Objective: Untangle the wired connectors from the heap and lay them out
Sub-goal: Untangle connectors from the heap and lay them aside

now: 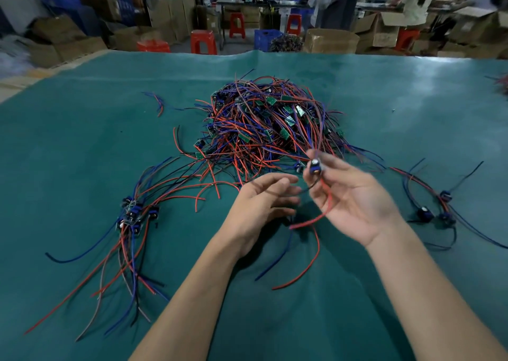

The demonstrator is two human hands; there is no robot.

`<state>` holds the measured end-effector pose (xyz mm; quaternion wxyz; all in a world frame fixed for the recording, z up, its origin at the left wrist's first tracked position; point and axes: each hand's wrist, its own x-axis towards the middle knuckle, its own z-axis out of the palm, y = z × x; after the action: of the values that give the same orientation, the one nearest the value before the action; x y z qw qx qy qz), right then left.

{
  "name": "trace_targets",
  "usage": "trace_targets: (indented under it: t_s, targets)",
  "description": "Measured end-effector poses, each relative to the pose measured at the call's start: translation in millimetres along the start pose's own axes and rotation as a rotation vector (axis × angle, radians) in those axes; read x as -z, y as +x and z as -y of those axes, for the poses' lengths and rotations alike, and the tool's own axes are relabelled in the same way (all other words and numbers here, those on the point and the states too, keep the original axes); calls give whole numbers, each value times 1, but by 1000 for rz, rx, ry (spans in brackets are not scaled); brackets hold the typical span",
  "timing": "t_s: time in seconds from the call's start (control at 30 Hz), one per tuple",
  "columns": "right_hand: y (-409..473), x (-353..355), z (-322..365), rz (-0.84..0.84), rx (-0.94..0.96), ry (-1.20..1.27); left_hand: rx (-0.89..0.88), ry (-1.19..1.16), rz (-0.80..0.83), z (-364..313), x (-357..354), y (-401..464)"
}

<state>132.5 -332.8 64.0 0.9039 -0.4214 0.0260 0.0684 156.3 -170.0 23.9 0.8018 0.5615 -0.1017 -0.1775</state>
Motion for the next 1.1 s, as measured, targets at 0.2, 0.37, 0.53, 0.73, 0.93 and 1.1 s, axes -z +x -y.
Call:
trace_targets:
  t_s: [0.2,0.37,0.53,0.73,0.93,1.1]
  targets:
    - [9,3,-26,-146,119,-262,4,38,88,0,4,-2]
    - [7,1,-29,-198,126,-291,-19,56,94,2,7,-2]
    - [8,2,-25,-212,164,-349,-56,42,-37,6,7,2]
    - [7,8,-27,-207,244,-515,-50,136,5,6,5,-1]
    - [11,21,-19,-373,333,-590,-41,297,80,4,5,-2]
    - [14,32,-7,-517,363,-313,-35,333,131,3,6,-2]
